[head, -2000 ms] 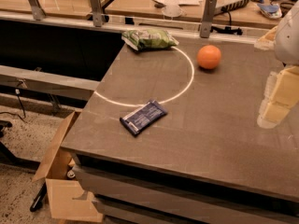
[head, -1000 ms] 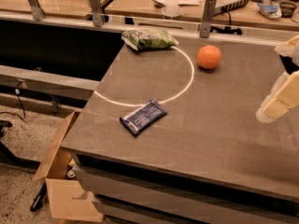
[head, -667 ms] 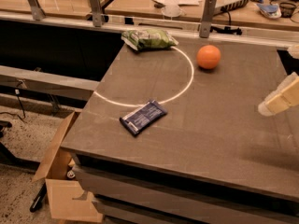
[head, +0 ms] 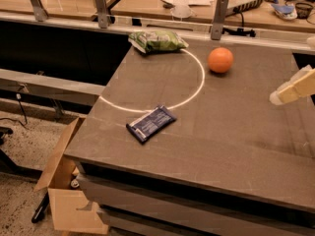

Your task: Move orange near rxbar blueberry

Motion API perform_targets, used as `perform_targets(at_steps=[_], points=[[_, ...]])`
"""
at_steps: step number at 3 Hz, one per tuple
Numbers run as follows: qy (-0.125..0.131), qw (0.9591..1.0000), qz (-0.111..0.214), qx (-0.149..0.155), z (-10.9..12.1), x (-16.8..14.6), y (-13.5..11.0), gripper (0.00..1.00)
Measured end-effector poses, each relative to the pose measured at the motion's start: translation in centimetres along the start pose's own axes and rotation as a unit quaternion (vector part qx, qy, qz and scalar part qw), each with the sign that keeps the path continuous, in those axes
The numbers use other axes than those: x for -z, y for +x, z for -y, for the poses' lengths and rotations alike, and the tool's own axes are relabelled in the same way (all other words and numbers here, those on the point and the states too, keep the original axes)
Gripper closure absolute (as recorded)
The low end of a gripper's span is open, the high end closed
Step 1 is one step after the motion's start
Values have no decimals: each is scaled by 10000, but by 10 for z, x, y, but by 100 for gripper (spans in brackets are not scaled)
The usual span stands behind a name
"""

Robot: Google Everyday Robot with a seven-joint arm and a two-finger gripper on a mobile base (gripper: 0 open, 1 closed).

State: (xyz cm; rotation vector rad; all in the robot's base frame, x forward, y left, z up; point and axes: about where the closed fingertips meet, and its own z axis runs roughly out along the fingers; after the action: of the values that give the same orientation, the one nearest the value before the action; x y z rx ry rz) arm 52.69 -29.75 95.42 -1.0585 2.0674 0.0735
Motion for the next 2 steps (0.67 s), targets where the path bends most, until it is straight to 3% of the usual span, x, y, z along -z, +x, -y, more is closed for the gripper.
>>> perform_targets(at_steps=[1,2], points=[[122,9986,345,-386,7,-11,-3,0],[380,9934,837,-683,45,-36,-8,0]])
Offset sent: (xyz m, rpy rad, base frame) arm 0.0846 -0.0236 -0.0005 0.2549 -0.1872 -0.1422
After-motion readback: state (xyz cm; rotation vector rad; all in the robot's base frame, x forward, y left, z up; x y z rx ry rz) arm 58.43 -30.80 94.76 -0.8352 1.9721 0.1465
